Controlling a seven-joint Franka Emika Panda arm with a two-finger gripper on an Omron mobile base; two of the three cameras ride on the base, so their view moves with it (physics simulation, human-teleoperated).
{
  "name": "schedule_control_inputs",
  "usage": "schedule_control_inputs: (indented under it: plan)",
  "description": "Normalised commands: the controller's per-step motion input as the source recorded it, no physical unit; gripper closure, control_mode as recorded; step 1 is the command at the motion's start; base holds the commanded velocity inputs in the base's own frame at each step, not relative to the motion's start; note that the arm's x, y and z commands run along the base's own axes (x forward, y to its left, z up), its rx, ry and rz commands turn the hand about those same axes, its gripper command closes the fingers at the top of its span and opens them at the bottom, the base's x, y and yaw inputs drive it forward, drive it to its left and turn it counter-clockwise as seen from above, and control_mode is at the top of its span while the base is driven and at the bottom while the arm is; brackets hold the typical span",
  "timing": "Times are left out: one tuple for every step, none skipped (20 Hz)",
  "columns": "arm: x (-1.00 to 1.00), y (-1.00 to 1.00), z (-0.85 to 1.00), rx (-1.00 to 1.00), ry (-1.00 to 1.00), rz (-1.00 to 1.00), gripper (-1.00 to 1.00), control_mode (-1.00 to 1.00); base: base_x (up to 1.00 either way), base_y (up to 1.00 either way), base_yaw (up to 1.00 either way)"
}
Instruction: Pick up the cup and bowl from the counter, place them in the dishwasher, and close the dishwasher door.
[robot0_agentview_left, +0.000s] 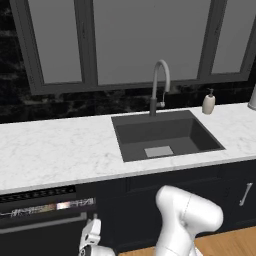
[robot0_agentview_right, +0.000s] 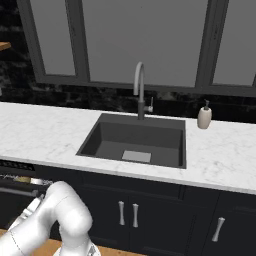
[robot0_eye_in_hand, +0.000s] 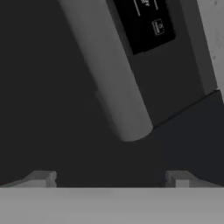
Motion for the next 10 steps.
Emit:
schedule_control_inputs:
  plan:
    - [1.0, 0.7, -0.54, 0.0, -0.63, -0.24, -1.0, -1.0, 0.0, 0.0, 0.0]
    - [1.0, 0.44, -0.54, 0.01, -0.59, -0.23, -1.0, -1.0, 0.0, 0.0, 0.0]
    - [1.0, 0.21, -0.51, 0.03, -0.58, -0.22, -1.0, -1.0, 0.0, 0.0, 0.0]
    - [1.0, 0.04, -0.57, 0.03, -0.57, -0.2, -1.0, -1.0, 0.0, 0.0, 0.0]
    - [1.0, 0.0, -0.64, 0.01, -0.59, -0.18, -1.0, -1.0, 0.0, 0.0, 0.0]
    - [1.0, 0.0, -0.71, 0.0, -0.65, -0.15, -1.0, -1.0, 0.0, 0.0, 0.0]
    - [1.0, 0.0, -0.79, 0.0, -0.68, -0.13, -1.0, -1.0, 0.0, 0.0, 0.0]
    - [1.0, 0.0, -0.85, 0.0, -0.71, -0.09, -1.0, -1.0, 0.0, 0.0, 0.0]
    - [1.0, -0.06, -0.92, 0.0, -0.73, -0.07, -1.0, -1.0, 0.0, 0.0, 0.0]
    - [1.0, -0.08, -0.95, 0.0, -0.73, -0.06, -1.0, -1.0, 0.0, 0.0, 0.0]
